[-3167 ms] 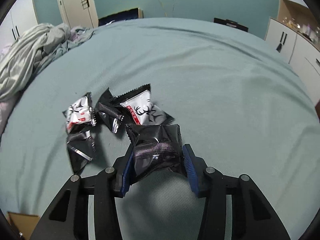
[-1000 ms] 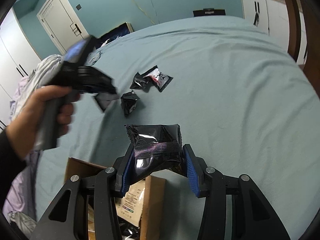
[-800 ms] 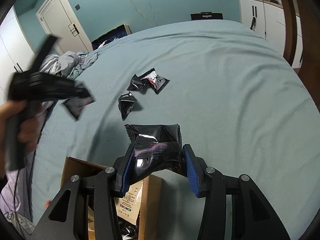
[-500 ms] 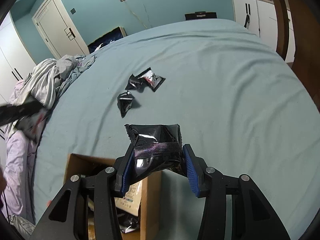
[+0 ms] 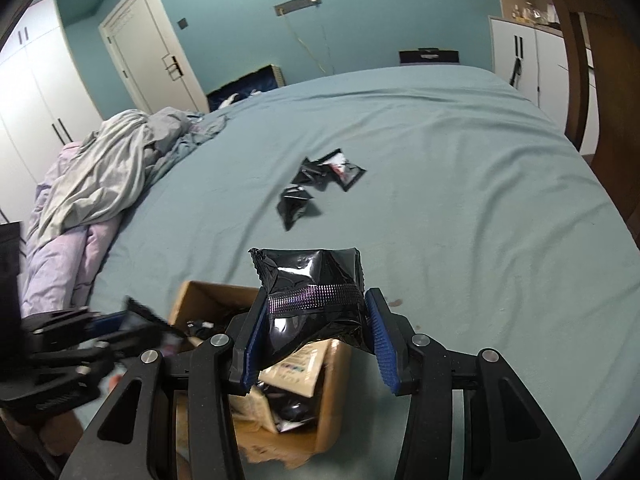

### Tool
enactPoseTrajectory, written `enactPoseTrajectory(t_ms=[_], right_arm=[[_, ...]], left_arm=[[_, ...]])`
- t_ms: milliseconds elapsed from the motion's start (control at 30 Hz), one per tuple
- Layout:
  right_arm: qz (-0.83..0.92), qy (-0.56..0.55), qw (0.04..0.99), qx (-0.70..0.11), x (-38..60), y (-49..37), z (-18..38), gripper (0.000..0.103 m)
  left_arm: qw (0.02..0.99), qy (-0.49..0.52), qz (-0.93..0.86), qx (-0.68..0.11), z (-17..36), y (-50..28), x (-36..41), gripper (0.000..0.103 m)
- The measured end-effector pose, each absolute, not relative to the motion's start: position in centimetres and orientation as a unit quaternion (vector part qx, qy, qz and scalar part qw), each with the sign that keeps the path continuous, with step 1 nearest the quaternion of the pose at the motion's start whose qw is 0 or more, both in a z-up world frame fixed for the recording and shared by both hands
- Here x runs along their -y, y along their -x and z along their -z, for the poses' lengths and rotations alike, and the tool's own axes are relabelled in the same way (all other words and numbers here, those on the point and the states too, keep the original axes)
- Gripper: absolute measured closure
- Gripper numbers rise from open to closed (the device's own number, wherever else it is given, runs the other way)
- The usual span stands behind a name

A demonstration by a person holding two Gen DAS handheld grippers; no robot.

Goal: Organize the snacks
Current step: 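Lower both packets into the box and open both grippers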

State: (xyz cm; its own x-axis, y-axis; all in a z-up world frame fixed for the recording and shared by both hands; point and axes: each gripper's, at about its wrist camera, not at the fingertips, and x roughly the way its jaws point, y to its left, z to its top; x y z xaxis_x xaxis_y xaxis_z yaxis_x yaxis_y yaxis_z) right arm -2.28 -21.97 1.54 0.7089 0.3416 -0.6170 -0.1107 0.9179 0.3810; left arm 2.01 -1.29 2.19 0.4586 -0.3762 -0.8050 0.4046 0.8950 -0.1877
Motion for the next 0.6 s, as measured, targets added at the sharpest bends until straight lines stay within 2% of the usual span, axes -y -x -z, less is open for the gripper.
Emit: enactPoseTrajectory(t_ms=[33,67,133,167,400,600], right_arm=[[-0.127,-0.158,0.912,-0.357,21.9,2.5,-1.6,0.058],[-0.127,-0.155,0.913,-0.355,21.9,2.6,-1.5,0.058],[-0.127,-0.152,0.913,-0.358,21.9,2.6,-1.3,0.058],[-0.126,-0.153,0.911,-0.362,21.9,2.5,-1.1,0.058],[-0.145,-0.147,0.902,-0.378,20.9,1.9,-1.0,0.058],[-0.186,-0.128,0.887,-0.404,19.3,1.5,-0.7,0.057]], left_arm=[[0.862,-0.029,0.224,-0.455,-2.5,-1.8,1.7,0.053],[0.870,-0.037,0.221,-0.439,-3.0,-1.6,1.7,0.030],[0.893,-0.040,0.208,-0.398,-3.9,-0.8,1.2,0.009],[0.904,-0.037,0.195,-0.379,-4.3,-0.5,0.7,0.002],[0.913,-0.011,0.111,-0.393,-3.7,-1.9,-2.2,0.000],[0.909,-0.048,0.069,-0.408,-2.4,-2.5,-2.0,0.000]])
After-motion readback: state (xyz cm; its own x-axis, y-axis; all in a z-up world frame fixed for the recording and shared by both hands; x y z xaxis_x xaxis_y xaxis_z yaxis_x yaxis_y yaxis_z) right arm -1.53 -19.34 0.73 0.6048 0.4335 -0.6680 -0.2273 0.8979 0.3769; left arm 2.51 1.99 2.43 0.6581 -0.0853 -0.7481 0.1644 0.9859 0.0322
